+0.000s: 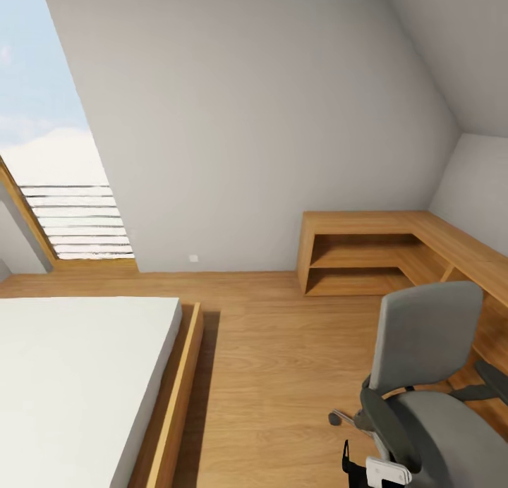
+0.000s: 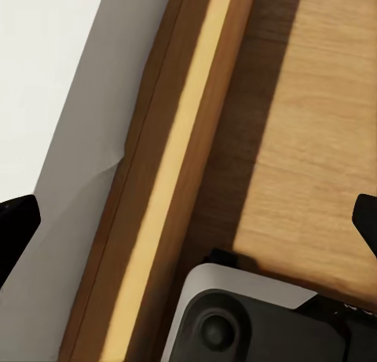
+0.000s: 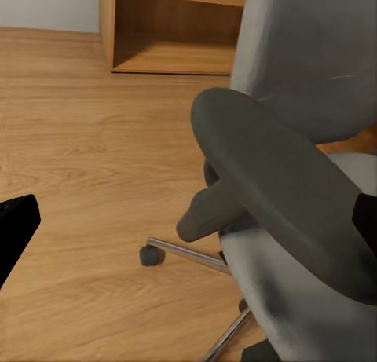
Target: In the bedroom, organize the workspace by keeping the computer under the desk, ensuring the monitor is on the desk, placing the keyboard on the desk next to the monitor, placing the mouse on the desk next to the keyboard, moving the folder from the swivel chair onto the desk next to the mouse, stacking the notebook on top of the folder with the pen on top of the notebook, and positioning the swivel chair next to the desk.
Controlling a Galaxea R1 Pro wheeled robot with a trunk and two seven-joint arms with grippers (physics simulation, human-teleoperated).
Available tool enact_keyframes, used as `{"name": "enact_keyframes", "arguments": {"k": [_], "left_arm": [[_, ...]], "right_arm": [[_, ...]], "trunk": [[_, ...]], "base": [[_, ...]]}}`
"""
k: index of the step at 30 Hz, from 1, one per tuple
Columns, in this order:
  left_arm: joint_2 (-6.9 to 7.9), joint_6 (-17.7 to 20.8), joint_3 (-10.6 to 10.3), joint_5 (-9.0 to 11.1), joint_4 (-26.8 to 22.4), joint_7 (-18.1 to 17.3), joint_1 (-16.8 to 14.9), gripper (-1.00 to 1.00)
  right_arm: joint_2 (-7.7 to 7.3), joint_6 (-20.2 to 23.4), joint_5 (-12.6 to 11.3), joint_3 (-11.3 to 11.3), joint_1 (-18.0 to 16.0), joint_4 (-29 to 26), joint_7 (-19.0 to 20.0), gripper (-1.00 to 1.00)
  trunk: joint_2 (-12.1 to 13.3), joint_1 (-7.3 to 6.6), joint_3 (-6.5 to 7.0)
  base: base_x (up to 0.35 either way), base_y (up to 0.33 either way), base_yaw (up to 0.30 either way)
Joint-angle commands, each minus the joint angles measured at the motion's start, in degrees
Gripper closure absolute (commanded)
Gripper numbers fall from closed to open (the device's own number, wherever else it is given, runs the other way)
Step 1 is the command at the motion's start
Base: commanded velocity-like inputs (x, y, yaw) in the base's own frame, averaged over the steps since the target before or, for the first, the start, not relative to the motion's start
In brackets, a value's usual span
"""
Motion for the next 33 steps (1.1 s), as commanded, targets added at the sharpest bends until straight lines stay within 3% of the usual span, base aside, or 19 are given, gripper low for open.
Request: {"name": "enact_keyframes", "arguments": {"k": [1,12,33], "left_arm": [[0.05,-0.15,-0.49,0.34,-0.06,0.4,-0.06,-1.0],[0.05,-0.15,-0.51,0.34,-0.05,0.4,-0.05,-1.0],[0.05,-0.15,-0.47,0.34,-0.03,0.4,-0.05,-1.0]], "right_arm": [[0.02,-0.02,0.21,0.42,-0.07,0.11,-0.6,-1.0],[0.02,0.04,0.22,0.4,-0.06,0.17,-0.6,-1.0],[0.02,0.06,0.22,0.43,-0.07,0.18,-0.6,-1.0]], "trunk": [[-0.11,0.03,-0.11],[-0.11,0.03,-0.11],[-0.11,0.03,-0.11]], "base": [[0.0,0.022,0.0],[0.043,0.004,0.0],[0.273,0.0,0.0]]}}
